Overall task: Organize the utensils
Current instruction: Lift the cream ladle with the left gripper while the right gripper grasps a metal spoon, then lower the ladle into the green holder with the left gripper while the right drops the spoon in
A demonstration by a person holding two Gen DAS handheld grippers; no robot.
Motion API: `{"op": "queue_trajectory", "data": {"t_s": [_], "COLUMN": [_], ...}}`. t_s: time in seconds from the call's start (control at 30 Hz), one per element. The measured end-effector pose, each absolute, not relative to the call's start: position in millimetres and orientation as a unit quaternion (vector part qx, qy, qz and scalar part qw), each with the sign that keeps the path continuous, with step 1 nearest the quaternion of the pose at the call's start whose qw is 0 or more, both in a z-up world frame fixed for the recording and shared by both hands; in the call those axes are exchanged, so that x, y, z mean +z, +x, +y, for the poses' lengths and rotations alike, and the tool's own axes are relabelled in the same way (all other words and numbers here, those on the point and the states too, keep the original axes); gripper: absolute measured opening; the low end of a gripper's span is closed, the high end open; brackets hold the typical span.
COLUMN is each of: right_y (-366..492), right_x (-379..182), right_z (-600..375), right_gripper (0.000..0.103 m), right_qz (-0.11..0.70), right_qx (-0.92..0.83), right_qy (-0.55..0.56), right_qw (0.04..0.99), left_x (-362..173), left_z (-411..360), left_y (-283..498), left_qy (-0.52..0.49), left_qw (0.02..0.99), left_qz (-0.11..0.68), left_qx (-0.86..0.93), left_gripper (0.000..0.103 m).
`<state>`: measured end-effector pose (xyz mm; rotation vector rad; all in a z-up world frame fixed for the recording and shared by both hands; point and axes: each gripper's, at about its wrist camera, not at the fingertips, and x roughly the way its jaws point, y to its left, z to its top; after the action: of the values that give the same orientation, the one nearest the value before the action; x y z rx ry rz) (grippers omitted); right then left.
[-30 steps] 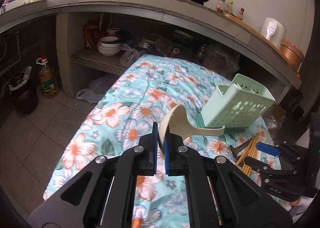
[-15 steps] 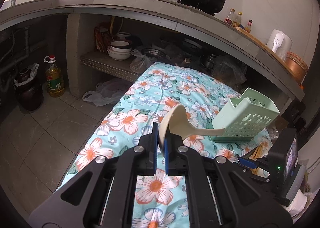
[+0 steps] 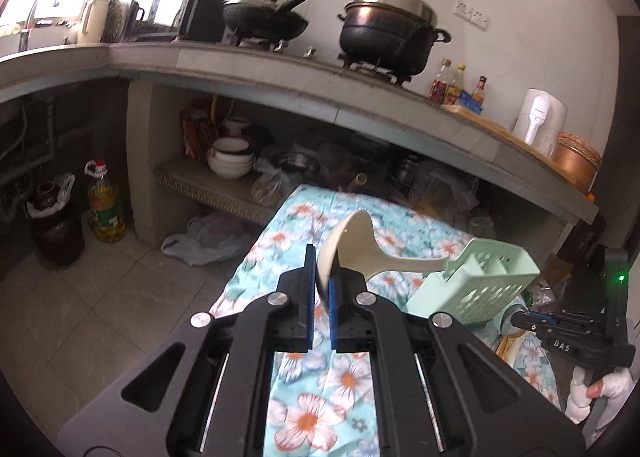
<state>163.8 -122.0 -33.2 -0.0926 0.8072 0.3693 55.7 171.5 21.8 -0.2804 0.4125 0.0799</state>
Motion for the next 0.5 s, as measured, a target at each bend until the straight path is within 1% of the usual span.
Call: {"op": "queue_trajectory", "data": {"t_s": [0.3, 0.4, 0.5], "right_y": [160, 160, 159], "right_x": [-5, 1, 8], "right_z": [-162, -172, -182], "right_gripper": [0.003, 0.003, 0.003], "right_qz": [0.360, 0.350, 0.337], "right_qx": [0.174, 0.175, 0.178], "right_qy": [0.037, 0.053, 0.070], "right_qw": [0.916, 0.919, 0.922], "left_x": [63, 71, 74], "left_z": [134, 116, 100], "left_y": [86, 95, 105], "left_qy": [-0.037, 0.005, 0.034], "left_qw": [0.983, 0.985, 0.982], "left_qz": [0.182, 0.175, 0.184], "left_qx": [0.012, 0.011, 0.003], "left_gripper": [0.005, 0.005, 0.005]}}
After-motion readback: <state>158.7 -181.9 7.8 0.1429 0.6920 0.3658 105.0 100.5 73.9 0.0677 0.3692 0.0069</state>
